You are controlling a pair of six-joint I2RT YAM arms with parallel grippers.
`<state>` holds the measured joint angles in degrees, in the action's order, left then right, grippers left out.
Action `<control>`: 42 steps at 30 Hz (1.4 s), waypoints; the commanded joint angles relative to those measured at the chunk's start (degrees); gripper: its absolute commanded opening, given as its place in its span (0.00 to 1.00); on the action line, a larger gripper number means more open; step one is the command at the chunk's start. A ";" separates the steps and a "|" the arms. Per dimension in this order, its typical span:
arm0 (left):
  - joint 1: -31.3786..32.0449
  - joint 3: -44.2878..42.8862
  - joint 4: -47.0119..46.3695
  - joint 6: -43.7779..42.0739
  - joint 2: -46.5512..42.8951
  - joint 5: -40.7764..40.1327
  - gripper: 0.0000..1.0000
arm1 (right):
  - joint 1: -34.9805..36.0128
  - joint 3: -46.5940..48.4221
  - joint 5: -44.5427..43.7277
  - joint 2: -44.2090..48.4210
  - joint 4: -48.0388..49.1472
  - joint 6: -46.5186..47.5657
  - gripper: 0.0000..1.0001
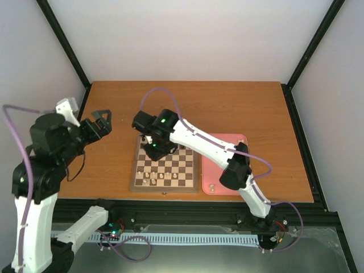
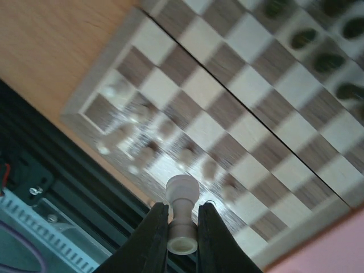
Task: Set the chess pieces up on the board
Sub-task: Place the chess piece on the chessboard.
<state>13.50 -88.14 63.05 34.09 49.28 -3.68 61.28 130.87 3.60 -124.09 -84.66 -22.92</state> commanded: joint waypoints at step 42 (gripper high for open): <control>-0.39 0.75 3.75 0.09 -8.82 -0.52 1.00 | 9.78 11.44 5.67 -18.70 6.89 8.74 0.10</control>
<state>13.50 -87.85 66.65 34.87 40.58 -4.27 70.28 140.97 10.85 -141.95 -75.94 -15.29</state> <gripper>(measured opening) 0.997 0.122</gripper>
